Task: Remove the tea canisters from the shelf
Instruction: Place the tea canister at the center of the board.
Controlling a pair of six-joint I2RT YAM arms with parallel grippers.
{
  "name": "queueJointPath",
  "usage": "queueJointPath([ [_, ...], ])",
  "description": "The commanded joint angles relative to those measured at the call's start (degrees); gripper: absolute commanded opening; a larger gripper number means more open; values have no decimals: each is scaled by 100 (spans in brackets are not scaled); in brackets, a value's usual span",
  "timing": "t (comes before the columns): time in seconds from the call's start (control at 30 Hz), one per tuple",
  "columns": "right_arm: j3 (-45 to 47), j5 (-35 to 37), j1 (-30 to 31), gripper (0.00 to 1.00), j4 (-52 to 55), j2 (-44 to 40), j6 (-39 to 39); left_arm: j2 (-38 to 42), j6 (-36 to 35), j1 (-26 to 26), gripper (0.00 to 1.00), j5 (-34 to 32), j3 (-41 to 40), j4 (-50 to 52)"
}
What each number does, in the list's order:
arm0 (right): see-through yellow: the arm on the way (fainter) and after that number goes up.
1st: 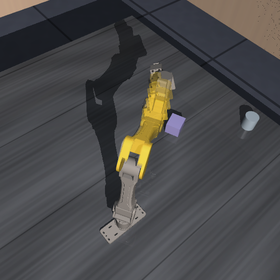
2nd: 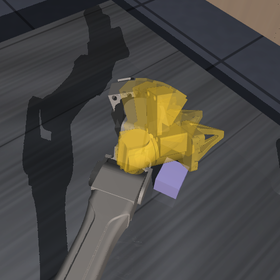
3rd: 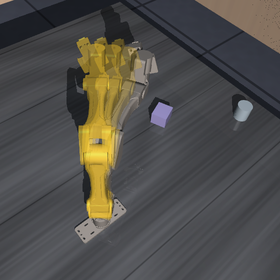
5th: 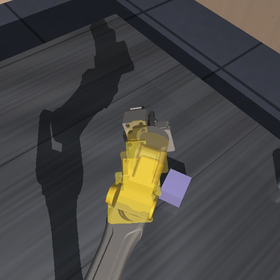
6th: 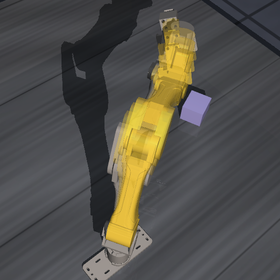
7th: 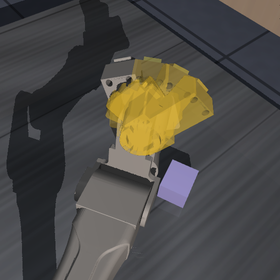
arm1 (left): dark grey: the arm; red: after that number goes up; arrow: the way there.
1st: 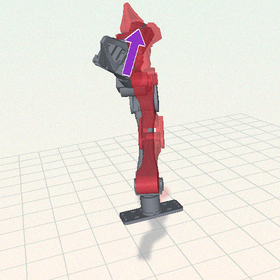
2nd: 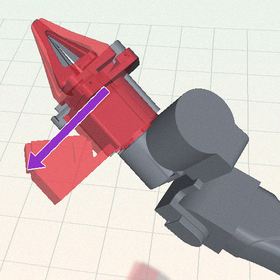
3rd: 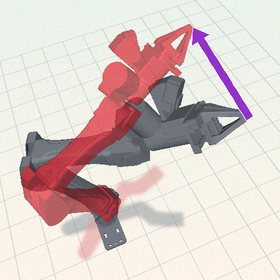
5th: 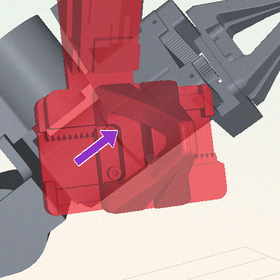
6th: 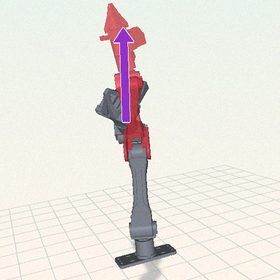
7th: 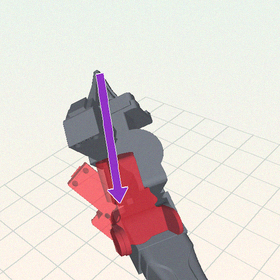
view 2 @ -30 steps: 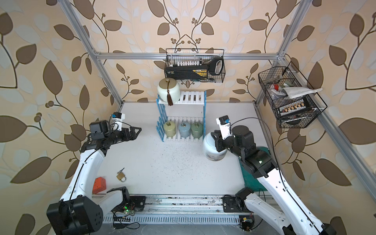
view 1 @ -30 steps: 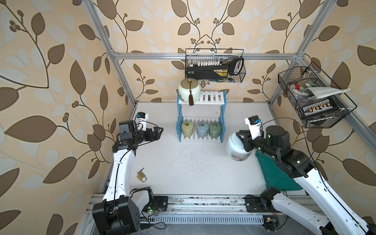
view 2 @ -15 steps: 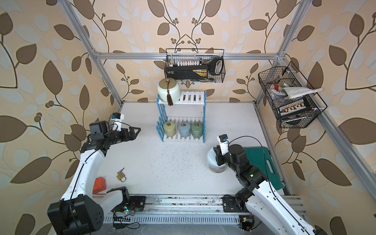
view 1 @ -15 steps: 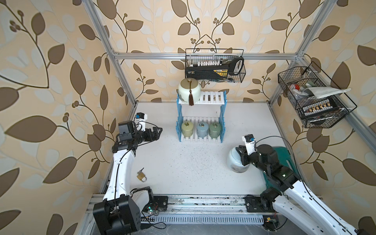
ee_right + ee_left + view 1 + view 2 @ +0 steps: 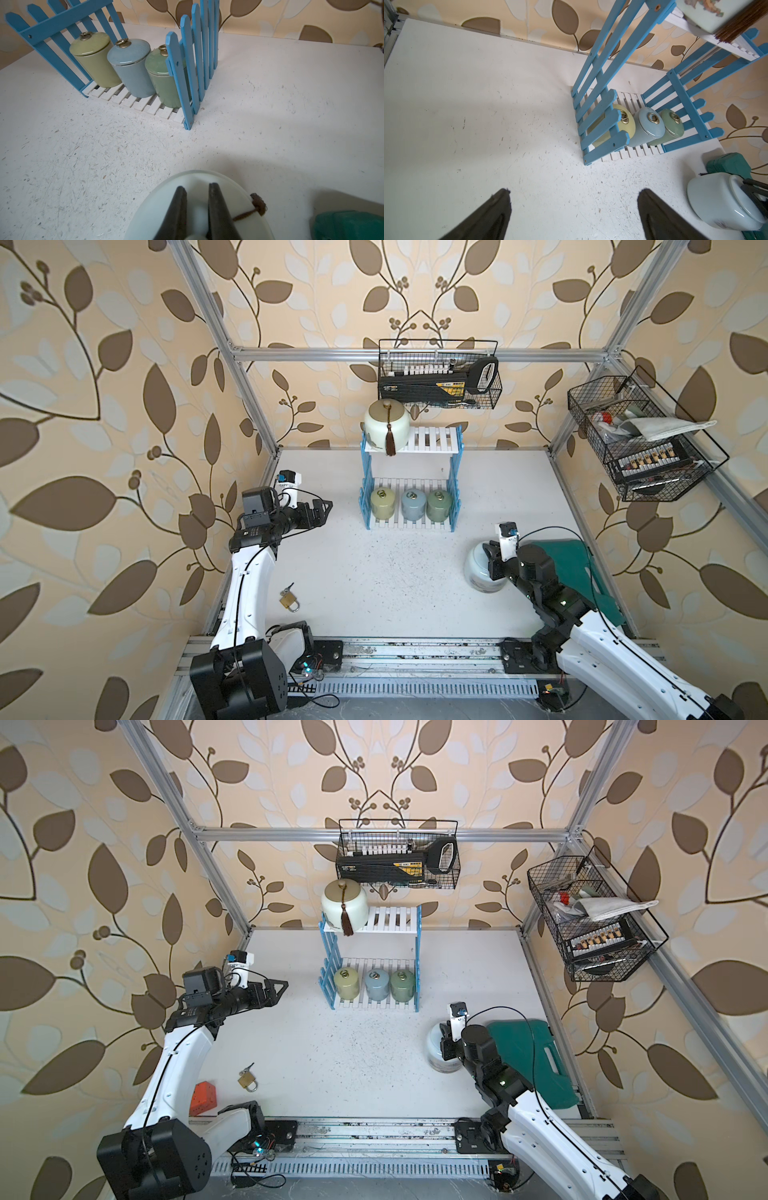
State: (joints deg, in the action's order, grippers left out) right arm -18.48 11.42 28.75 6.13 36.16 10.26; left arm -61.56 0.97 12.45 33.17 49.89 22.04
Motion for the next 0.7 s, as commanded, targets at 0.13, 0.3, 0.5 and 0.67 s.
queueJointPath([
  [0.13,109,367,25,0,-818,-284,160,30,26,60,99,155,2,-114],
  [0.3,155,406,25,0,-622,-509,229,30,45,57,99,208,40,-68],
  [0.5,122,591,25,1,-429,-643,182,21,12,64,99,207,-68,-194],
  [0.67,115,444,25,32,-426,-603,203,28,-35,64,99,208,-29,-165],
])
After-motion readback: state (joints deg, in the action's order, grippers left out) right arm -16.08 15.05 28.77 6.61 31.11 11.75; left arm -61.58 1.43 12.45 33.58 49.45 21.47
